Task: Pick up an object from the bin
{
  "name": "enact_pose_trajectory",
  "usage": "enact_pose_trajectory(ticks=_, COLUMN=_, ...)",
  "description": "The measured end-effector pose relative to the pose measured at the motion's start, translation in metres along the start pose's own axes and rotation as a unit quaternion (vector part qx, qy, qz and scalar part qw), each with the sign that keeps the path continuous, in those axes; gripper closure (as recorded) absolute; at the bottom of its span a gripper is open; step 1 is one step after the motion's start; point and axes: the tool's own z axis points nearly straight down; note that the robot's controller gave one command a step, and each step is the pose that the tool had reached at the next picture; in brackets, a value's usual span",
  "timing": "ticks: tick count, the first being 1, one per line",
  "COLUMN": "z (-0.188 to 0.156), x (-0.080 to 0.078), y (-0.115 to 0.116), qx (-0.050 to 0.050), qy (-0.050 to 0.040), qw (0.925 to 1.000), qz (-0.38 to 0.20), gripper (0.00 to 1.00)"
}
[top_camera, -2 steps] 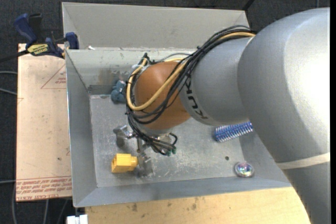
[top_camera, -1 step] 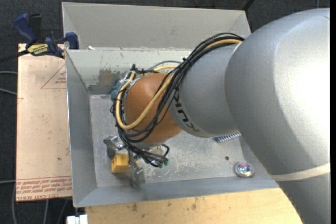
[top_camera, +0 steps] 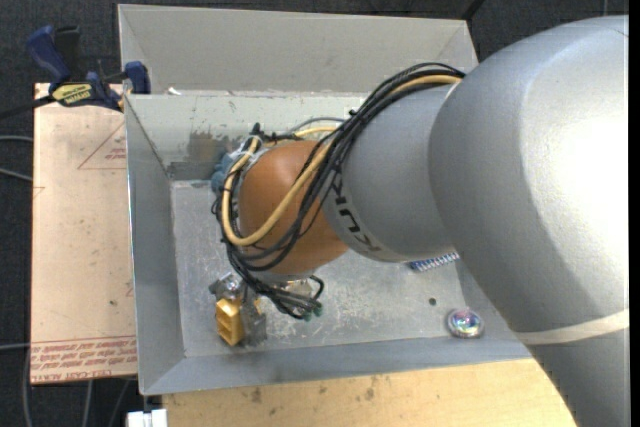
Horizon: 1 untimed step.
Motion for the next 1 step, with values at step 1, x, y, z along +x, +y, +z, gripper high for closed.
enact_pose_trajectory(ticks=1, z=-0.1265, x=-0.0201, y=-0.0051, qx=0.001, qy=-0.0055, qw=0.9999, qz=0.012, gripper=1.00)
